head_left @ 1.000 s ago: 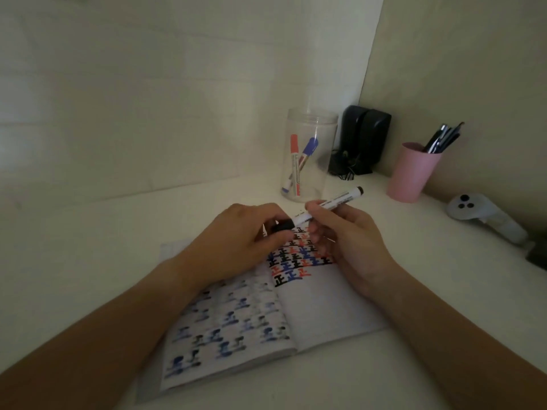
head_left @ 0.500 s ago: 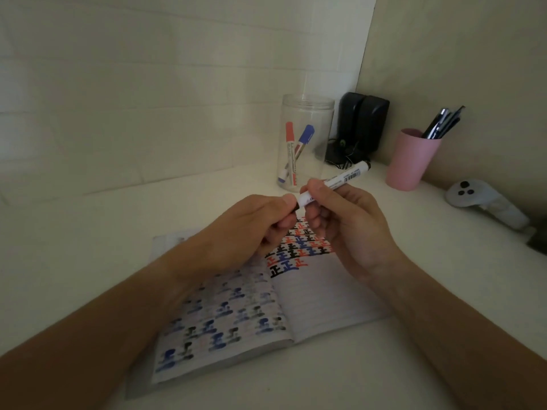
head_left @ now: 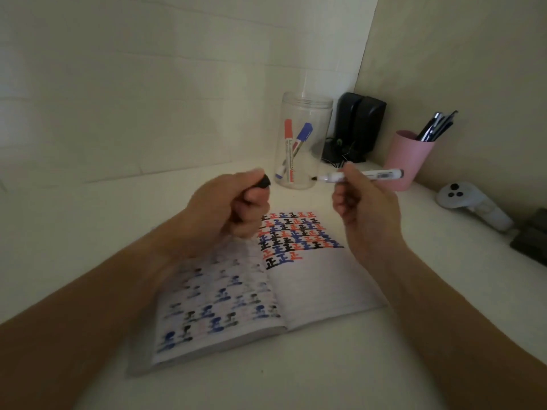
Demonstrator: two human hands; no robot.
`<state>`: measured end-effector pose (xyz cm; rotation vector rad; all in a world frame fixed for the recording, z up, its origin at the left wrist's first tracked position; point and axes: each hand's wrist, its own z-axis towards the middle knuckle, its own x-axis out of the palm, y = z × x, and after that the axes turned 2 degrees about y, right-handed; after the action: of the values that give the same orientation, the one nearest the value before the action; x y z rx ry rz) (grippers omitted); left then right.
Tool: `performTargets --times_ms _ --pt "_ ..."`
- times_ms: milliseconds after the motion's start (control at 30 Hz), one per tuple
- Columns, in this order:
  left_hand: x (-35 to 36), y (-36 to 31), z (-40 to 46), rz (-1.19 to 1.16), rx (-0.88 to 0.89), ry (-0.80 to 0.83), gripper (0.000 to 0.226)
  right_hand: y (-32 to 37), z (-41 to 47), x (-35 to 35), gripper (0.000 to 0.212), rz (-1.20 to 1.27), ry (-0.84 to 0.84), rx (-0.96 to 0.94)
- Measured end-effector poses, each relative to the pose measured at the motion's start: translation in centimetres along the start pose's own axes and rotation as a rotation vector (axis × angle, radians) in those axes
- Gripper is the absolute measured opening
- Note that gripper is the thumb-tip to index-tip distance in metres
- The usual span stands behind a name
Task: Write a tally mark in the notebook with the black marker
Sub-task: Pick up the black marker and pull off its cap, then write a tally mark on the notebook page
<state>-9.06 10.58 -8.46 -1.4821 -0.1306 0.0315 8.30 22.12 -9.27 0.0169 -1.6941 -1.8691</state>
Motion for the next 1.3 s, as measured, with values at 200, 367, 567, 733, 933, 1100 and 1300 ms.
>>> performTargets --times_ms 200,367,567,733,933,1100,1300 --pt "-3.4 1.9 -0.2 1.141 0.405 -0.100 0.030 1.5 0.1 -1.7 0.013 -0.238 0.005 -0.068" --pt "-3.2 2.0 0.4 1.174 0.429 0.015 0.031 1.9 -1.8 -1.7 0.026 -0.393 0.138 0.053" --pt "-2.9 2.9 0.6 1.153 0.389 0.158 0.028 -0.4 -3.3 -3.9 0.009 -0.325 0.135 0.054" --pt "-3.3 3.1 0.7 1.108 0.363 0.157 0.029 -0.9 -3.3 -3.6 0.007 -0.522 0.207 -0.014" --pt "-3.2 3.0 0.7 1.113 0.367 0.176 0.029 -1.1 -3.6 -3.8 0.006 -0.547 0.224 -0.037" --pt "-3.2 3.1 0.6 1.093 0.387 0.155 0.029 -1.0 -3.5 -3.6 0.004 -0.621 0.240 -0.050" --pt "-3.2 3.1 0.6 1.089 0.370 0.154 0.031 -1.0 -3.4 -3.8 0.004 -0.639 0.190 -0.038"
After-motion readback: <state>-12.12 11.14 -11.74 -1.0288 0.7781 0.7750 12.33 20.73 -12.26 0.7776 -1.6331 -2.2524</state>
